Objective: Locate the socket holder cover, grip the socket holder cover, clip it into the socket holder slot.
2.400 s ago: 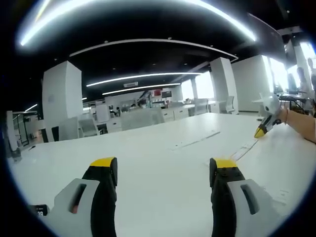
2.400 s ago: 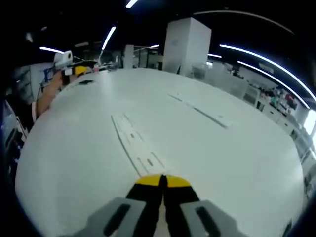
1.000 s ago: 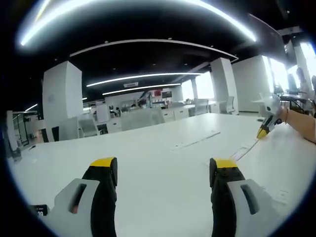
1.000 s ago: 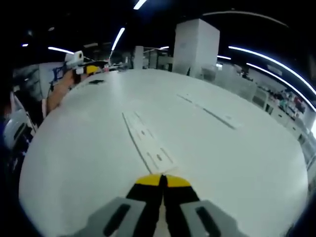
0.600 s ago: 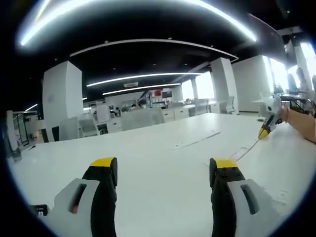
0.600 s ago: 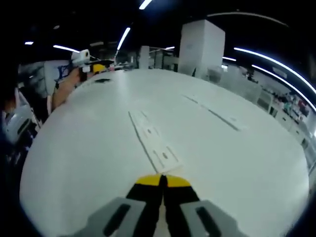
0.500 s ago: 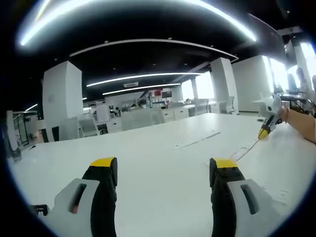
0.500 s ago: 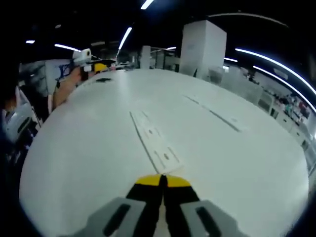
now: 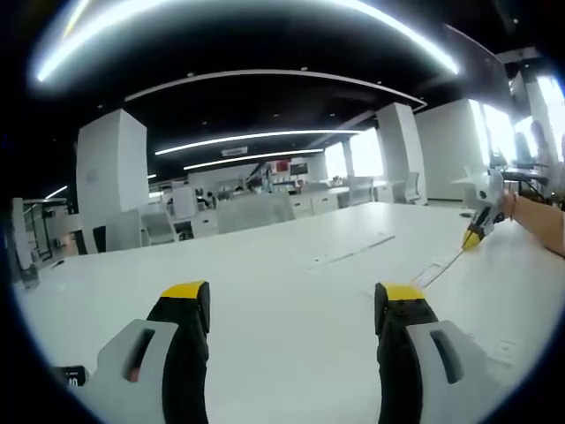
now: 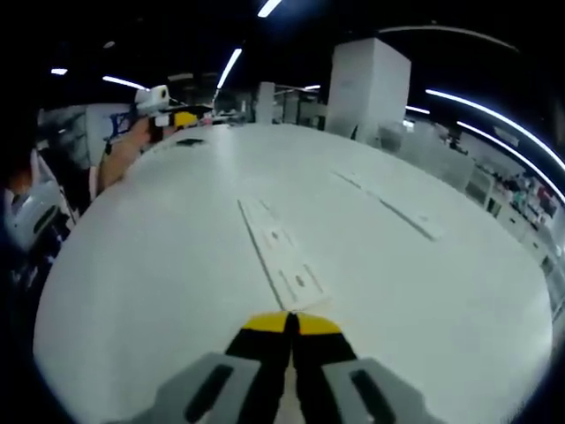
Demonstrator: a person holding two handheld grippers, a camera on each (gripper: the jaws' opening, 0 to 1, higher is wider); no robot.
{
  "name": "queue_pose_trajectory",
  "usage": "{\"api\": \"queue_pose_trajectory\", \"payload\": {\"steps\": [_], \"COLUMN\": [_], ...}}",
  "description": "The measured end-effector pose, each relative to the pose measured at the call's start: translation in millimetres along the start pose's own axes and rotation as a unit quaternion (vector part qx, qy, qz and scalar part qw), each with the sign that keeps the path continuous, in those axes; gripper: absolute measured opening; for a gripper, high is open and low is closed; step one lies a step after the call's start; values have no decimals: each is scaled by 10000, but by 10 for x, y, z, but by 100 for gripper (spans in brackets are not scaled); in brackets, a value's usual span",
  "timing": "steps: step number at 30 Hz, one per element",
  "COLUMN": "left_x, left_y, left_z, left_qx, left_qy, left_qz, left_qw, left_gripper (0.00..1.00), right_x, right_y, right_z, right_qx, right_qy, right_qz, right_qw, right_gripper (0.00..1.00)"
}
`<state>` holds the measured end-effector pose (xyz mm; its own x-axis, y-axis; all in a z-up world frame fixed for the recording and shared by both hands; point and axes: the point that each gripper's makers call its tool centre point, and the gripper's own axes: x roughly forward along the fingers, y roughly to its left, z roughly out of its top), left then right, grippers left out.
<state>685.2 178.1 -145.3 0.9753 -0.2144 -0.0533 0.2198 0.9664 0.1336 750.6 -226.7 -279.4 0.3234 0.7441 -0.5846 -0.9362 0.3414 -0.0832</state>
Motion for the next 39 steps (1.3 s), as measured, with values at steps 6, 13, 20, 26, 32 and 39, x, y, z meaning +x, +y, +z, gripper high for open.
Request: {"api": "queue_pose_trajectory", "payload": {"steps": [6, 13, 20, 26, 32, 39], "left_x": [-1, -6, -10, -13, -12, -9], "left_y": [2, 1, -7, -5, -8, -8], "left_z": [-3, -1, -10, -13, -17, -19], "left_qx": [0, 7, 10, 12, 16, 19], "left_qy": [4, -3, 7, 7, 11, 15], "left_qz": [0, 2, 2, 5, 3, 4], "left_qw": [10000, 10000, 10000, 10000, 10000, 10000], "left_gripper": [75, 75, 75, 75, 75, 75], "right_x": [6, 15, 20, 26, 37, 40], "right_y": [2, 17, 15, 5, 10, 14], "right_z": [9, 18, 23, 28, 34, 24], "right_qx": [-11, -24, -18, -38, -3, -9], "right_qy": [-15, -21, -35, -29, -66, -50], "right_qz": [-3, -21, -41, -68, -90, -104], "right_qw": [10000, 10000, 10000, 10000, 9999, 9999], "right_gripper": [4, 4, 4, 4, 4, 4]}}
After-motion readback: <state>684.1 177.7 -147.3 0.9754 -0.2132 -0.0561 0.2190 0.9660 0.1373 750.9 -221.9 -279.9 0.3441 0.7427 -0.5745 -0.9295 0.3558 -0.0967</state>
